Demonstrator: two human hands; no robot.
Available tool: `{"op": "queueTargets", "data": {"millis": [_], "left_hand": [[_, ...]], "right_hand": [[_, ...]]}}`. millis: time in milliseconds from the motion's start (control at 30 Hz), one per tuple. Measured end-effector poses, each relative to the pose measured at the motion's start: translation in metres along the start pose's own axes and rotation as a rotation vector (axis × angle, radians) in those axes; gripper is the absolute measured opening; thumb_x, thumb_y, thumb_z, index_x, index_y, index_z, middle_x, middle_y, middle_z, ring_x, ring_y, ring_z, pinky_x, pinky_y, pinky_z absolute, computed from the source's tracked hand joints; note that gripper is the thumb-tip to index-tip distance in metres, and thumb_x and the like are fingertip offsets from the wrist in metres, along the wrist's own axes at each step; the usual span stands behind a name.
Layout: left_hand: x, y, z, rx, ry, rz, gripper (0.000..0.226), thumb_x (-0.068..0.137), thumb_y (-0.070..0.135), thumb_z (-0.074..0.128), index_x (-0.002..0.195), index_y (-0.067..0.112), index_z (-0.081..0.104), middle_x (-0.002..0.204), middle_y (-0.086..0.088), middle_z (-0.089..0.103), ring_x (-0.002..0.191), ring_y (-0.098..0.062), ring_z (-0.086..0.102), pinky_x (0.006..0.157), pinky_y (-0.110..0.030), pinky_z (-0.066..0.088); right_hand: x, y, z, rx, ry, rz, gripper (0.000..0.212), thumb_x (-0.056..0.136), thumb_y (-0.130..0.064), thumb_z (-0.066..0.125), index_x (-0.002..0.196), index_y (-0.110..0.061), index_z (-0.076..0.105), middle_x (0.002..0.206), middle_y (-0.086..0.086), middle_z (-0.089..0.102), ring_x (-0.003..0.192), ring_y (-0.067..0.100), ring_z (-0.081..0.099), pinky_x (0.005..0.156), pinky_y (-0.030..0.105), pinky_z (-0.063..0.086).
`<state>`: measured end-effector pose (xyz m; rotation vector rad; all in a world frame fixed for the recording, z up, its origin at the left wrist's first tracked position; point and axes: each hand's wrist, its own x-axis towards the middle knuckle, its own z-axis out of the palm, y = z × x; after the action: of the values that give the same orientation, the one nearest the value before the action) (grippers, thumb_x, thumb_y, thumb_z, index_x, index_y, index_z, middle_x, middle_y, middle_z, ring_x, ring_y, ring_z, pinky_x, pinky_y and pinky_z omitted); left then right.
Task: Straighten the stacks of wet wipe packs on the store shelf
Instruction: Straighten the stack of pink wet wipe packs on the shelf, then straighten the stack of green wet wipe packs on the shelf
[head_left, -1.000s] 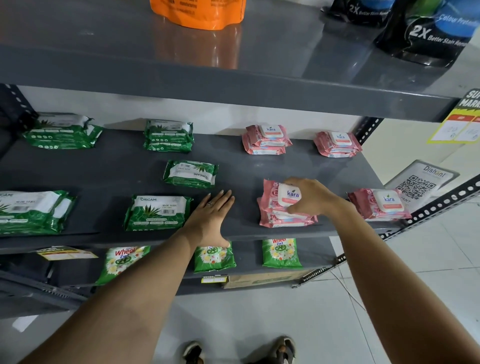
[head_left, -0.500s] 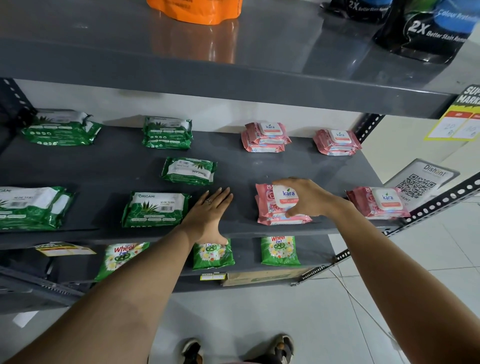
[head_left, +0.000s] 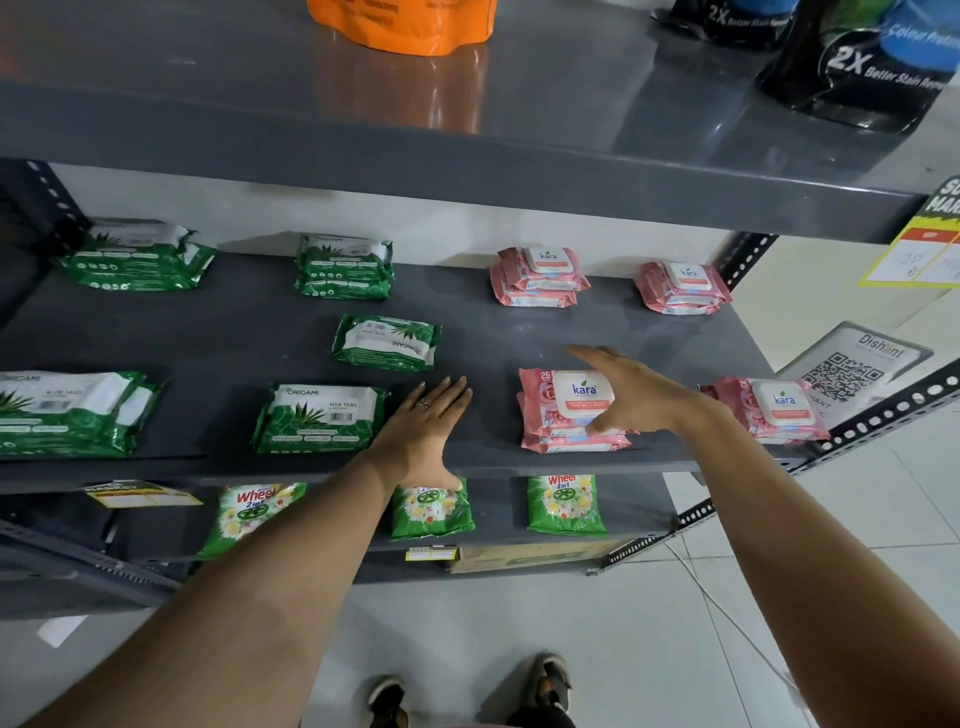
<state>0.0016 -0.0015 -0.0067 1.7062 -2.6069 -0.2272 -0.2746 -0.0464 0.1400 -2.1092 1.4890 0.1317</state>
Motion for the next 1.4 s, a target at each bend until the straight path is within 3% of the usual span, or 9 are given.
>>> {"op": "queueTargets", "data": {"millis": [100, 267, 500, 967, 1133, 1200, 1267, 1333, 1400], "left_hand": [[0.001, 0.001, -0.002, 0.005, -0.026, -0.007, 0.128, 0.065, 0.069, 0.07, 0.152, 0.014, -0.007, 0.162, -0.002, -0.012, 0.147, -0.017, -0.012, 0.12, -0.043, -0.003], [-0.001, 0.0, 0.0, -0.008, 0.008, 0.013, 0.129, 0.064, 0.071, 0.069, 0.152, 0.012, -0.004, 0.162, -0.005, -0.008, 0.147, -0.019, -0.009, 0.12, -0.044, -0.002], [-0.003, -0.001, -0.002, -0.038, 0.024, 0.033, 0.127, 0.063, 0.07, 0.071, 0.152, 0.011, 0.001, 0.162, -0.005, -0.003, 0.148, -0.019, -0.006, 0.12, -0.044, -0.001], [-0.003, -0.001, 0.0, -0.053, 0.038, 0.032, 0.126, 0.062, 0.064, 0.074, 0.153, 0.01, 0.005, 0.162, -0.005, -0.002, 0.148, -0.019, -0.003, 0.12, -0.044, 0.001], [-0.003, 0.001, -0.003, -0.033, 0.015, 0.03, 0.126, 0.064, 0.064, 0.072, 0.152, 0.011, 0.0, 0.162, -0.005, -0.007, 0.148, -0.019, -0.006, 0.12, -0.042, -0.002], [-0.001, 0.004, -0.006, 0.005, -0.039, 0.003, 0.126, 0.067, 0.065, 0.07, 0.152, 0.012, -0.007, 0.161, -0.004, -0.013, 0.147, -0.019, -0.011, 0.12, -0.042, -0.005], [0.002, 0.009, -0.014, 0.057, -0.131, -0.02, 0.128, 0.068, 0.068, 0.068, 0.15, 0.011, -0.012, 0.16, -0.006, -0.018, 0.146, -0.02, -0.015, 0.119, -0.042, -0.008], [0.002, 0.011, -0.024, 0.084, -0.193, -0.018, 0.128, 0.07, 0.072, 0.065, 0.15, 0.009, -0.012, 0.16, -0.009, -0.017, 0.146, -0.022, -0.016, 0.118, -0.044, -0.012], [-0.006, 0.006, -0.038, 0.142, -0.199, 0.0, 0.127, 0.07, 0.081, 0.056, 0.151, 0.008, -0.007, 0.161, -0.008, -0.013, 0.146, -0.021, -0.014, 0.116, -0.05, -0.014]], "right_hand": [[-0.001, 0.004, -0.007, -0.046, -0.024, 0.0, 0.107, 0.069, -0.002, 0.082, 0.152, -0.031, 0.021, 0.158, -0.002, 0.023, 0.141, 0.022, 0.029, 0.109, 0.032, 0.032], [0.003, 0.007, -0.001, -0.126, -0.032, -0.025, 0.093, 0.072, -0.006, 0.082, 0.147, -0.023, 0.031, 0.151, 0.003, 0.038, 0.136, 0.024, 0.036, 0.111, 0.041, 0.033], [0.005, 0.021, -0.001, -0.076, -0.013, -0.063, 0.093, 0.069, -0.005, 0.083, 0.145, -0.029, 0.035, 0.145, 0.0, 0.044, 0.131, 0.023, 0.041, 0.108, 0.039, 0.038], [0.008, 0.025, 0.003, -0.071, 0.02, -0.083, 0.092, 0.069, -0.007, 0.084, 0.144, -0.026, 0.036, 0.144, 0.003, 0.045, 0.131, 0.024, 0.041, 0.108, 0.042, 0.039], [0.005, 0.023, -0.003, -0.072, -0.036, -0.049, 0.105, 0.068, -0.005, 0.083, 0.149, -0.034, 0.023, 0.152, 0.001, 0.034, 0.138, 0.024, 0.033, 0.11, 0.042, 0.037], [0.005, 0.011, -0.014, -0.04, -0.076, -0.046, 0.101, 0.073, 0.0, 0.075, 0.149, -0.038, 0.02, 0.157, -0.003, 0.027, 0.134, 0.021, 0.039, 0.1, 0.035, 0.044], [0.012, -0.007, -0.026, -0.004, -0.095, -0.072, 0.091, 0.076, 0.006, 0.061, 0.146, -0.042, 0.027, 0.155, -0.008, 0.029, 0.105, 0.014, 0.057, 0.078, 0.03, 0.051], [0.021, -0.03, -0.036, 0.046, -0.062, -0.101, 0.085, 0.075, 0.007, 0.054, 0.141, -0.044, 0.037, 0.148, -0.012, 0.04, 0.081, 0.012, 0.06, 0.062, 0.028, 0.052], [0.037, -0.052, -0.04, 0.1, -0.026, -0.136, 0.081, 0.072, 0.007, 0.051, 0.137, -0.042, 0.044, 0.14, -0.014, 0.048, 0.097, 0.017, 0.065, 0.071, 0.029, 0.054]]}}
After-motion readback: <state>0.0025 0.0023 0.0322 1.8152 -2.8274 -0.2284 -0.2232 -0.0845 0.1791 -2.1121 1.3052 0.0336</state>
